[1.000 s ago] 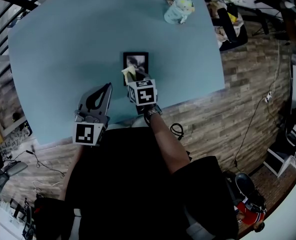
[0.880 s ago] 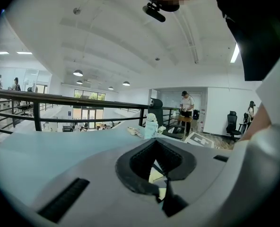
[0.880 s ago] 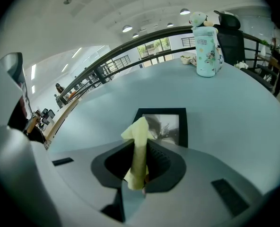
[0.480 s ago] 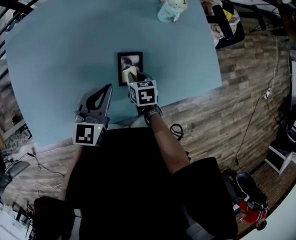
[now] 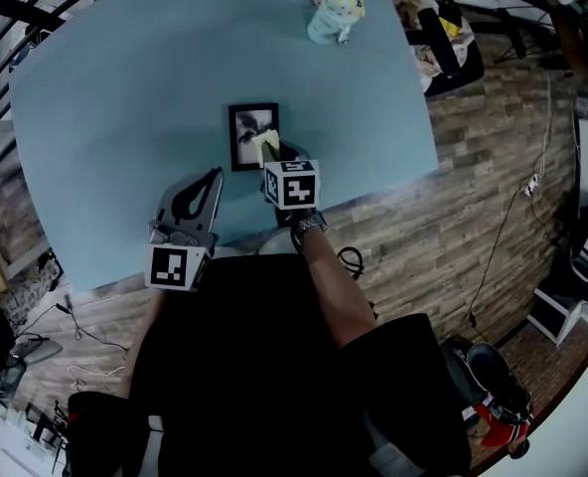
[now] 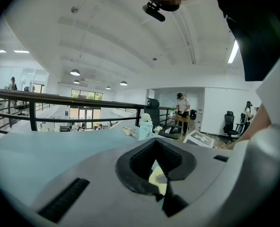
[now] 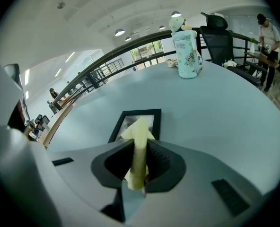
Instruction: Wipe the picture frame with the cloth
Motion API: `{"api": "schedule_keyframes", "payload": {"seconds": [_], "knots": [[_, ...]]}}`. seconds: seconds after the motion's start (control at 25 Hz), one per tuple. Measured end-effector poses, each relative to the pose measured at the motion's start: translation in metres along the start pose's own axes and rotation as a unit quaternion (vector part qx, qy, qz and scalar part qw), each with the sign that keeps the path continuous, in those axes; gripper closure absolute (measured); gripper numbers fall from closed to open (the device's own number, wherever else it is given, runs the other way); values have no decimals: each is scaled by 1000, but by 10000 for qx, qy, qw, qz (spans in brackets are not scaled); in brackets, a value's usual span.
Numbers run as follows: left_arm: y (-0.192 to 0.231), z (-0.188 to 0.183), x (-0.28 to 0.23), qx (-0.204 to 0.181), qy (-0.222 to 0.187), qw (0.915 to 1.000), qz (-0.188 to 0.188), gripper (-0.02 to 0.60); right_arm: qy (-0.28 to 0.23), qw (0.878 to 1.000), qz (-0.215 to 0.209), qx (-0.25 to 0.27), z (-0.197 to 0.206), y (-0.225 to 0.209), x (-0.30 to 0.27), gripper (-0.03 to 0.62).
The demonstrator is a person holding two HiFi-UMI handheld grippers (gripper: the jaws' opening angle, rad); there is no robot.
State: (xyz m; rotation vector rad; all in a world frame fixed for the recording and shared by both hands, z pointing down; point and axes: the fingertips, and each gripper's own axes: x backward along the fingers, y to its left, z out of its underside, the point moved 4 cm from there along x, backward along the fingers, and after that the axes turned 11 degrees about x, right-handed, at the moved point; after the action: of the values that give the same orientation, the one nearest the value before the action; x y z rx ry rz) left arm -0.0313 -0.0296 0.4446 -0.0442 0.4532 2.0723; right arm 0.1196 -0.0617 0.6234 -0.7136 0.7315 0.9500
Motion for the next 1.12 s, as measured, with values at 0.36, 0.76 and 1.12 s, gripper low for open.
{"api": "schedule_keyframes", "payload": {"seconds": [0.36,0.76,1.12], "knots": [[-8,0,-4,27,174,9998,-59,584,-31,9999,133,-106,4,-15,8,536],[-15,2,-10,-10,100,9999,93,584,17,9991,287,-297,14,-34,13,536],[-19,8,-10,-126,217,9996,162,584,-124,9978,445,-467,19,-43,26,536]]}}
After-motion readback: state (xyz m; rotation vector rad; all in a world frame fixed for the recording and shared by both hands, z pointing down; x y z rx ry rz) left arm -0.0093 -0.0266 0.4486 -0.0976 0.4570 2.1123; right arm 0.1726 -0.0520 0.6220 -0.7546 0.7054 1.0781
